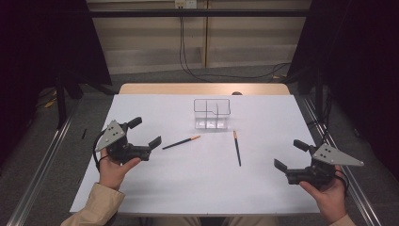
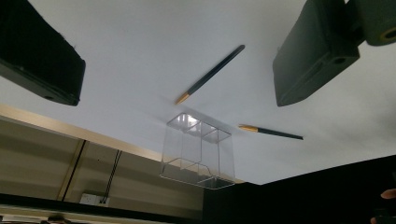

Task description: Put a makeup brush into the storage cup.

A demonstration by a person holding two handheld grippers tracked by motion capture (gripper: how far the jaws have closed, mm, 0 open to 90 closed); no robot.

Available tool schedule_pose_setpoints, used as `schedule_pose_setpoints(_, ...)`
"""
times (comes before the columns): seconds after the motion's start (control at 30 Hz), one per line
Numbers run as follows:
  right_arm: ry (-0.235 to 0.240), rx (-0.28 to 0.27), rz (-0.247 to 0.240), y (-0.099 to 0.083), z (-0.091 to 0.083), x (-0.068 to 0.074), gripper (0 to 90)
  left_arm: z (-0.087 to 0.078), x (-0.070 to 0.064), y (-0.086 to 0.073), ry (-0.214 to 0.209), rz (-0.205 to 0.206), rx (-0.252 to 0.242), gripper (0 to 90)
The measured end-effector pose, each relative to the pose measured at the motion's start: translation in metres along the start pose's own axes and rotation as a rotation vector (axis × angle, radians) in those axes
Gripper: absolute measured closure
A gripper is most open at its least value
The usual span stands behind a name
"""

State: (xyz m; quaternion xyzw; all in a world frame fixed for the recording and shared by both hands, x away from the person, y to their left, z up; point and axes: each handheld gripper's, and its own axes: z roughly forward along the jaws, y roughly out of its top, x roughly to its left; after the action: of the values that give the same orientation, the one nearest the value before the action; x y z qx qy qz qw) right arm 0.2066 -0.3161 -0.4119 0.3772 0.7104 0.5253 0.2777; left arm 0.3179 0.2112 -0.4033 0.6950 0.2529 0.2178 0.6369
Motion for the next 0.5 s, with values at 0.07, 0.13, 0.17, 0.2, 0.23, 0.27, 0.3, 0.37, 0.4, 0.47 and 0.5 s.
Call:
schedule_pose_setpoints(0.07,0.001,0.001,0.0,0.0,0.0,0.0,1.8,0.006,0.001,0.001,-0.003,-0.001,-0.007,0.5)
schedule_pose_setpoints(0.13,0.003,-0.001,-0.003,-0.001,-0.001,0.001,1.7,0.013,0.002,0.002,-0.001,0.002,-0.009,0.9)
schedule_pose_setpoints(0.17,0.003,-0.001,-0.003,-0.001,-0.001,0.001,1.7,0.016,0.002,0.002,-0.001,0.001,-0.012,0.9)
schedule_pose_setpoints(0.2,0.002,-0.001,-0.003,0.0,-0.001,0.001,1.8,0.02,0.003,0.002,-0.001,-0.002,-0.01,0.9)
schedule_pose_setpoints(0.23,0.001,-0.002,-0.002,-0.001,-0.001,0.0,1.8,0.024,0.003,0.002,-0.002,0.005,-0.003,0.9)
schedule_pose_setpoints(0.27,0.002,-0.003,-0.002,-0.001,-0.001,0.0,1.8,0.028,0.003,0.002,-0.002,0.0,-0.005,0.9)
schedule_pose_setpoints(0.3,0.002,-0.003,-0.002,-0.001,-0.001,0.0,1.8,0.033,0.003,0.001,-0.006,-0.006,-0.007,0.9)
schedule_pose_setpoints(0.37,-0.001,-0.001,0.001,-0.001,-0.002,-0.001,1.8,0.04,0.003,0.0,-0.01,-0.01,-0.006,0.9)
schedule_pose_setpoints(0.4,0.001,-0.003,0.002,-0.002,-0.003,-0.001,1.8,0.044,0.003,-0.001,-0.012,-0.006,0.0,0.9)
schedule_pose_setpoints(0.47,0.0,-0.003,0.003,-0.002,-0.003,-0.001,1.8,0.052,0.003,-0.003,-0.017,-0.008,0.001,0.9)
schedule_pose_setpoints(0.5,0.001,-0.001,0.003,-0.002,-0.003,-0.001,1.8,0.055,0.003,-0.004,-0.017,-0.006,0.008,0.9)
